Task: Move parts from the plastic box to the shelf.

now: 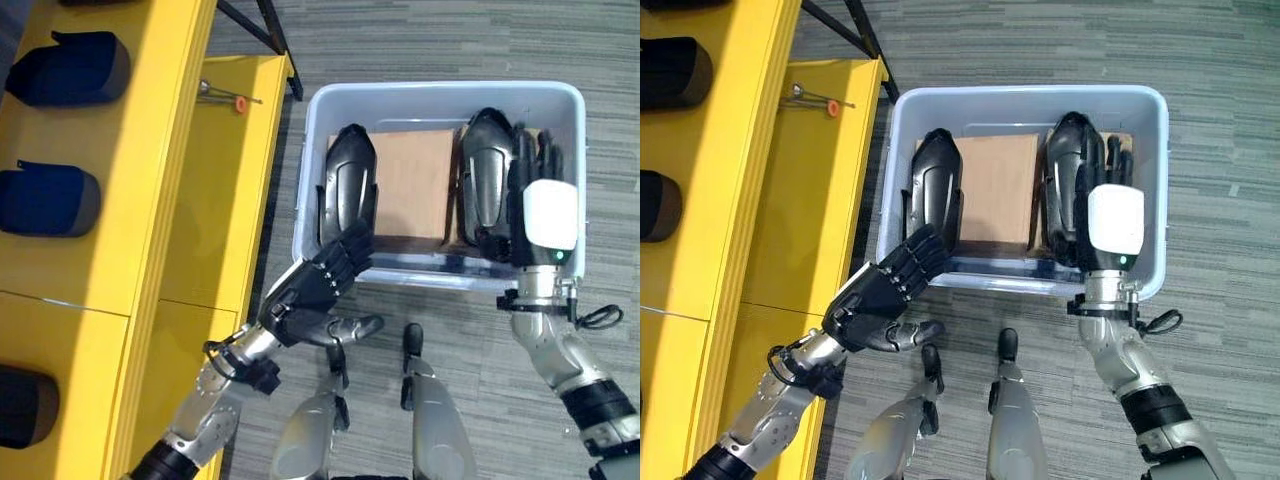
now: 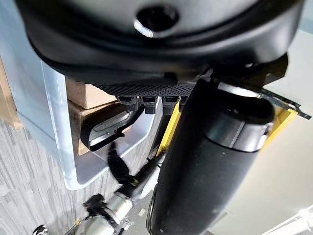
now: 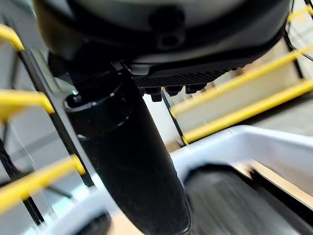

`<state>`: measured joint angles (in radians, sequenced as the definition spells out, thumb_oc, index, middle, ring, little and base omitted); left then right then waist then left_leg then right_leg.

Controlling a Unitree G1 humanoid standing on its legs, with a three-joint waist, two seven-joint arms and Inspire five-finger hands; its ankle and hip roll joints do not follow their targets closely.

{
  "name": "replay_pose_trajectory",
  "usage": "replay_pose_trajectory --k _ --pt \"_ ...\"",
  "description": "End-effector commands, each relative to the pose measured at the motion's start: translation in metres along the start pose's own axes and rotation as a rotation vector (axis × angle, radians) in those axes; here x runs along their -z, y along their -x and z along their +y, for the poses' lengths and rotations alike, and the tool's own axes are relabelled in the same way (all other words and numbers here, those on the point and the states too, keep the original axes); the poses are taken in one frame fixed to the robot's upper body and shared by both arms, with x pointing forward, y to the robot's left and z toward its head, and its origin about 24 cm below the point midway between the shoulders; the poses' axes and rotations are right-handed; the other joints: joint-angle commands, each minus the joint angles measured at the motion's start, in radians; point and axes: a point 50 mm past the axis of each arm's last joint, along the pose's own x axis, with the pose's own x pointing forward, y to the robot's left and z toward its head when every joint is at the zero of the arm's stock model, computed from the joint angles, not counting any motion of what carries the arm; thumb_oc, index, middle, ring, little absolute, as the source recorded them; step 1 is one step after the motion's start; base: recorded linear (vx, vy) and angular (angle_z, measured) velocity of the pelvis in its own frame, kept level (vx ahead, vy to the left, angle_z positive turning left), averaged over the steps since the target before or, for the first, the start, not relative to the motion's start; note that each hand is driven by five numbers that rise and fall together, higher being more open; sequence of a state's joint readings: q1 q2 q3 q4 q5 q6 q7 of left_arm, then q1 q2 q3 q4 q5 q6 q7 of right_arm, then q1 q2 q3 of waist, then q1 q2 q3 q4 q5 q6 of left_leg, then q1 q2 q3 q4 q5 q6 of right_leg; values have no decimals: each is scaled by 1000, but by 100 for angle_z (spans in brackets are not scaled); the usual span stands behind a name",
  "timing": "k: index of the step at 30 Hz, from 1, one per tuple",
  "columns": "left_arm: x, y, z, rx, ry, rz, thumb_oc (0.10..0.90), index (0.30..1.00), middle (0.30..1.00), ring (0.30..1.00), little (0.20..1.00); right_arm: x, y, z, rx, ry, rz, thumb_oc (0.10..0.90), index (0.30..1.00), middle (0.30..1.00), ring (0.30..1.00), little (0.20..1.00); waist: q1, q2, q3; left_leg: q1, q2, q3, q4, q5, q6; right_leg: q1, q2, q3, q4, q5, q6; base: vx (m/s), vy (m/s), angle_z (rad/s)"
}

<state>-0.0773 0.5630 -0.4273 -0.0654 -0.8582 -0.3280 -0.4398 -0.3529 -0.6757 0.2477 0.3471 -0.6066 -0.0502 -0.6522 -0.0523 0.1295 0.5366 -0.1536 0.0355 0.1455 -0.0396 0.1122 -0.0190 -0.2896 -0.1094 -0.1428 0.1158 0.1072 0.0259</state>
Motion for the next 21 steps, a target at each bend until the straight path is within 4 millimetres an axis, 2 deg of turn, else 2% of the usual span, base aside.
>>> replay_pose_trajectory --k 1,5,8,11,14,21 --pt "-28 -13 -17 111 -16 -208 900 1000 1000 1000 1000 -15 -39 -38 157 24 -139 900 1000 1000 1000 1000 0 9 -17 -25 -27 0 58 -94 14 51 30 32 145 -224 13 -62 -26 0" --pt "-29 -18 -15 121 -35 -188 900 1000 1000 1000 1000 -1 -43 -33 135 46 -75 900 1000 1000 1000 1000 11 10 -17 -43 -28 -3 53 -89 14 34 35 28 146 -223 10 -63 -29 1" --pt "-28 -25 -14 131 -43 -182 900 1000 1000 1000 1000 5 -57 -33 105 97 -70 900 1000 1000 1000 1000 29 18 -17 -62 -33 -12 51 -84 13 17 39 19 157 -229 10 -60 -24 4" --pt "-29 -26 -14 137 -45 -182 900 1000 1000 1000 1000 11 -64 -31 38 147 -40 900 1000 1000 1000 1000 39 23 -17 -68 -36 -14 45 -79 12 10 38 12 163 -231 9 -23 -4 1" --pt "-30 -28 -14 155 -34 -183 900 1000 1000 1000 1000 20 -64 -27 25 201 -1 900 1000 1000 1000 1000 51 28 -17 -81 -38 -14 41 -74 13 -5 37 5 171 -232 8 -45 -5 3" --pt "-31 -31 -15 179 -39 -172 900 1000 1000 1000 1000 36 -76 -33 22 298 76 900 1000 1000 1000 1000 77 40 -17 -106 -41 -22 36 -65 13 -32 37 -10 189 -237 7 -32 -22 7"
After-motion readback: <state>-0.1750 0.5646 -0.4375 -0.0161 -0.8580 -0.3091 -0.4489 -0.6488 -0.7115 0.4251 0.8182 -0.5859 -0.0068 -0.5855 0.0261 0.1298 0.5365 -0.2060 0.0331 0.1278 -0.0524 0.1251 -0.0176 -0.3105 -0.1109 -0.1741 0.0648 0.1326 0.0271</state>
